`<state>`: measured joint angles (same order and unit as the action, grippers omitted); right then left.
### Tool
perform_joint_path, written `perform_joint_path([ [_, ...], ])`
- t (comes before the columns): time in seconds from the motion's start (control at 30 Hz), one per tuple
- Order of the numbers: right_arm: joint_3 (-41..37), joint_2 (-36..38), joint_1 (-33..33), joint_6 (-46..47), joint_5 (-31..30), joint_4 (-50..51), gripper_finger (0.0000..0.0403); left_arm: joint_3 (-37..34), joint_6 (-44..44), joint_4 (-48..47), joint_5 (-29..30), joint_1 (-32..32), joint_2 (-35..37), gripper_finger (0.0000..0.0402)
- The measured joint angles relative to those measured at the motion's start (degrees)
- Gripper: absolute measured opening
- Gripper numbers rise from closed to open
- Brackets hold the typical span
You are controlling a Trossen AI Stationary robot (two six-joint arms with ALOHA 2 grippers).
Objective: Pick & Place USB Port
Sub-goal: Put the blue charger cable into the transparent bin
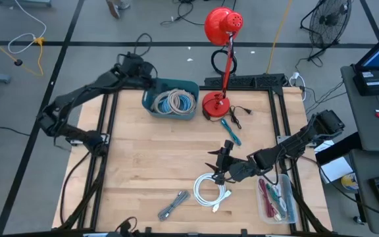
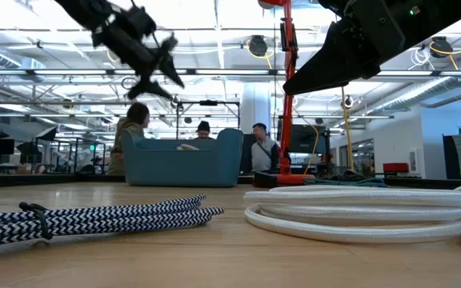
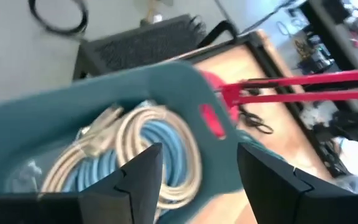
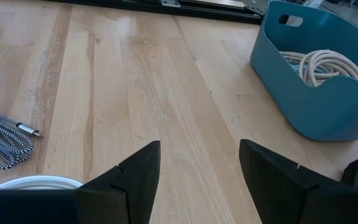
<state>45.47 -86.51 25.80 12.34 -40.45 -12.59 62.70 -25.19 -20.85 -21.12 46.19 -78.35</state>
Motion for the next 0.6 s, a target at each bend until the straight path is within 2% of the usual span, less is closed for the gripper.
perform_joint_path([
  [0.17, 0.0, 0.0, 0.0, 0.0, 0.0, 0.2, 0.0210, 2.6, 2.8, -4.8, -0.1, -5.2, 6.2, 0.0207],
  [0.3, 0.0, 0.0, 0.0, 0.0, 0.0, 0.8, 0.0210, 2.6, 5.8, -10.4, 0.6, -13.7, 10.2, 0.0207],
  [0.43, 0.0, 0.0, 0.0, 0.0, 0.0, 0.8, 0.0210, 1.2, 6.1, -15.3, 6.3, -26.6, 11.8, 0.0207],
  [0.6, 0.0, 0.0, 0.0, 0.4, 0.0, 0.8, 0.0210, -3.0, -1.8, -15.1, 17.4, -45.4, 11.4, 0.0207],
])
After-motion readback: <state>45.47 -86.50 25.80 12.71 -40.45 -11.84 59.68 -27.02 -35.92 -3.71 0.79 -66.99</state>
